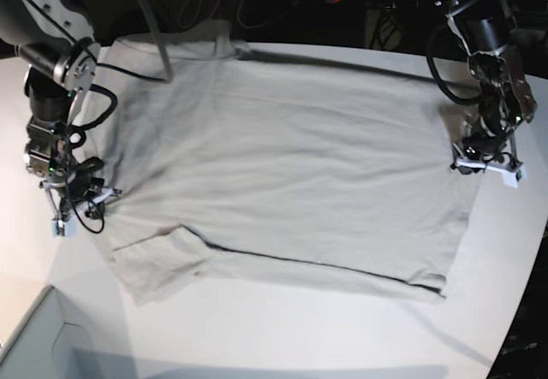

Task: Layout the t-shirt on the table in an organized manner, then fold the t-shirt properly
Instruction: 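Regrasp the shirt body with both grippers and drag it flatter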

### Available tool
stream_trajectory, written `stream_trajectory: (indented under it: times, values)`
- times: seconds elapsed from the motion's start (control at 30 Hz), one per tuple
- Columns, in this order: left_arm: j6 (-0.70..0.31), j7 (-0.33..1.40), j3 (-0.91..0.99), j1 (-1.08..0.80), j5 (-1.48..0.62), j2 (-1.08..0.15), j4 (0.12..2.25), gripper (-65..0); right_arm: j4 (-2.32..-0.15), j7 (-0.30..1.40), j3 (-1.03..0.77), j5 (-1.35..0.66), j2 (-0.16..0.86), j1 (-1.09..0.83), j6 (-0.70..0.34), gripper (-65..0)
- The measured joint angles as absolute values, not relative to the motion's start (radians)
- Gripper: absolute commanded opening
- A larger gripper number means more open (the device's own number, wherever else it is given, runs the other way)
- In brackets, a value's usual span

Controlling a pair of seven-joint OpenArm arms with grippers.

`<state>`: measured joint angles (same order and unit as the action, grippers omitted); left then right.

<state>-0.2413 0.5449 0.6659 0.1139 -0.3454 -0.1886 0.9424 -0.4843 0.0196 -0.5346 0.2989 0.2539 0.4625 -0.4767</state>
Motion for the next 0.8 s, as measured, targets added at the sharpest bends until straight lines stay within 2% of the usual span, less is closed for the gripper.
stream_trajectory:
  times: [0.2, 0.37, 0.43, 0.57, 0.7, 0.8]
  values:
    - [-0.243, 0.556, 0.666, 0.112, -0.344, -0.19, 0.949, -51.2, -0.736, 0.04, -0.543, 0.305, 0.212, 0.345, -0.403, -59.1]
    - [-0.227, 0.632, 0.665, 0.088, -0.324, -0.182, 1.035, -51.2, -0.996, 0.037, -0.533, 0.302, 0.113, 0.27, -0.406, -59.1]
    - [-0.206, 0.716, 0.665, 0.071, -0.344, -0.179, 1.1, -51.2, -1.058, 0.032, -0.532, 0.299, 0.094, 0.247, -0.461, -59.1]
    - [-0.204, 0.728, 0.666, 0.052, -0.479, -0.186, 1.19, -51.2, -1.082, 0.039, -0.533, 0.307, 0.052, 0.215, -0.582, -59.1]
    - [-0.209, 0.677, 0.657, 0.171, -0.462, -0.182, 1.164, -51.2, -1.04, 0.042, -0.533, 0.308, 0.036, 0.189, -0.595, -59.1]
    - [-0.212, 0.604, 0.653, 0.287, -0.36, -0.184, 1.026, -51.2, -1.037, 0.038, -0.533, 0.308, 0.03, 0.162, -0.595, -59.1]
